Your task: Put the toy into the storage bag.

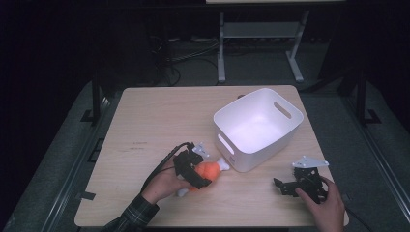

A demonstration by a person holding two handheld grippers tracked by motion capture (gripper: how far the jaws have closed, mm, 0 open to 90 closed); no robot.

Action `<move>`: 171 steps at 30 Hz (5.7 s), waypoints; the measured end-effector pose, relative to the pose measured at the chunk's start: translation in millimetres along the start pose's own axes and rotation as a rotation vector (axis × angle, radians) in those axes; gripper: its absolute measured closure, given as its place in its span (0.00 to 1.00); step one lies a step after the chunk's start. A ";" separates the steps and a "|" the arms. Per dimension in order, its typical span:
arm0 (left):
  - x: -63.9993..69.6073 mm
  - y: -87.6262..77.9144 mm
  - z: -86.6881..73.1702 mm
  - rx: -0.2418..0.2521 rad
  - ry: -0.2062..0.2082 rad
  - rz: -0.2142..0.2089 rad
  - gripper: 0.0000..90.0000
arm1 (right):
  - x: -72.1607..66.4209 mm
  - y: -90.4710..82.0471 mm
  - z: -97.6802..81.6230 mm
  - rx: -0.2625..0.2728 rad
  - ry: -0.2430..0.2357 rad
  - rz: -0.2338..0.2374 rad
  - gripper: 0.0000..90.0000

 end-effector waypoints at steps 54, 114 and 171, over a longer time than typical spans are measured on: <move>-5.7 -4.5 -11.5 -0.012 -0.004 -0.053 0.24 | 0.0 0.0 0.0 0.000 0.000 0.000 0.02; -21.4 -90.9 28.7 0.109 0.064 -0.020 0.24 | 0.0 -0.1 0.0 0.001 0.000 0.000 0.02; -49.5 -100.7 144.5 0.107 0.163 -0.003 0.24 | -0.2 -0.2 0.1 0.000 0.003 0.002 0.02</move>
Point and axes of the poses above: each handheld gripper's, and its own axes: y roughly forward along the jaws, z roughly out of its top, x roughly to its right, the point moved 2 cm from there along y, roughly forward along the jaws, and after that the axes turned 5 degrees about -z, right-handed, at the moved point
